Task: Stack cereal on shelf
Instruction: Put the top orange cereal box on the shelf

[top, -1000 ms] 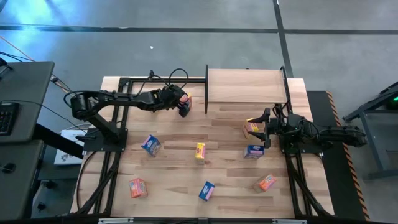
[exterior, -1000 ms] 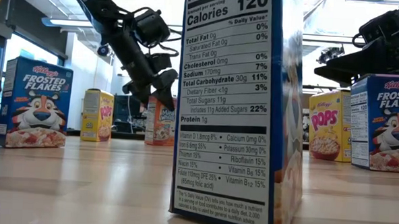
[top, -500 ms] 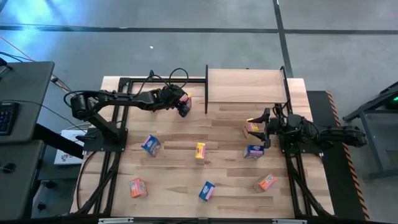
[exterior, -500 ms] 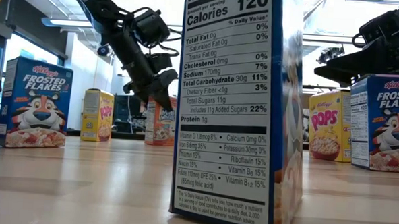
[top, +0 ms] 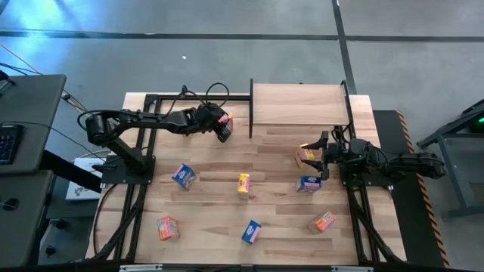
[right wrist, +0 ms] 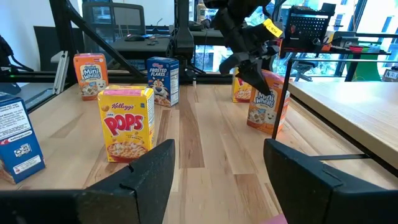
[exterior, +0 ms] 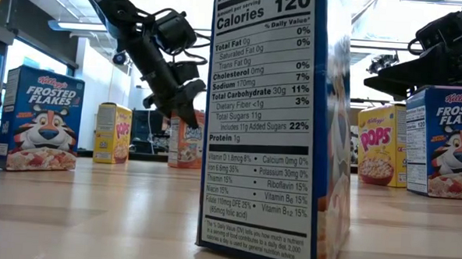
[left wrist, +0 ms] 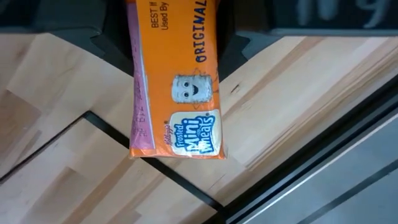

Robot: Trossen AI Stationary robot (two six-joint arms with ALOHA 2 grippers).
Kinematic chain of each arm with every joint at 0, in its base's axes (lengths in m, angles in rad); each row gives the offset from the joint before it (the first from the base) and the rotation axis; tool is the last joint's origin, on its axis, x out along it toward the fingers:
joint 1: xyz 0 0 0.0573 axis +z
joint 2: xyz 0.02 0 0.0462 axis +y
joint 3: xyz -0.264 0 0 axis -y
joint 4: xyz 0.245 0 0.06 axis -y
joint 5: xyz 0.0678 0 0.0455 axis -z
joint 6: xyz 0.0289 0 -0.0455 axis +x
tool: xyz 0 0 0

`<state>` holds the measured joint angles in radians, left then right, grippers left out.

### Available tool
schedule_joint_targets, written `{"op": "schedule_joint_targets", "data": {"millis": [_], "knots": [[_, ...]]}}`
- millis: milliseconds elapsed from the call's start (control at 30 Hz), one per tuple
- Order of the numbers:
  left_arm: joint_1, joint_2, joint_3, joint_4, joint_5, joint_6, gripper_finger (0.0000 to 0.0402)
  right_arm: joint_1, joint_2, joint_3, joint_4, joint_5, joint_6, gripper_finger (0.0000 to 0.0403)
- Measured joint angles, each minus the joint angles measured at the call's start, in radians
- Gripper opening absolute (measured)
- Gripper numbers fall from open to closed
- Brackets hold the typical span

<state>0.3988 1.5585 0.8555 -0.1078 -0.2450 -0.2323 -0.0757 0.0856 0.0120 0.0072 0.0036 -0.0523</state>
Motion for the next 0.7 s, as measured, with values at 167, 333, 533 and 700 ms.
{"op": "schedule_joint_targets", "data": {"millis": [167, 333, 533, 700], "knots": [[0.000, -0.014, 0.000, 0.000, 0.035, 0.000, 0.0137, 0.000, 0.000, 0.000, 0.000, 0.000, 0.000, 0.0239], [-0.010, -0.054, 0.019, -0.005, 0.058, 0.027, 0.0136, 0.000, 0.000, 0.000, 0.000, 0.000, 0.000, 0.0239], [-0.030, -0.128, 0.052, -0.008, 0.047, 0.112, 0.0136, 0.000, 0.000, 0.000, 0.000, 0.000, 0.000, 0.0239], [-0.042, -0.193, 0.079, -0.009, 0.007, 0.189, 0.0136, 0.000, 0.000, 0.000, 0.000, 0.000, 0.000, 0.0239]]}}
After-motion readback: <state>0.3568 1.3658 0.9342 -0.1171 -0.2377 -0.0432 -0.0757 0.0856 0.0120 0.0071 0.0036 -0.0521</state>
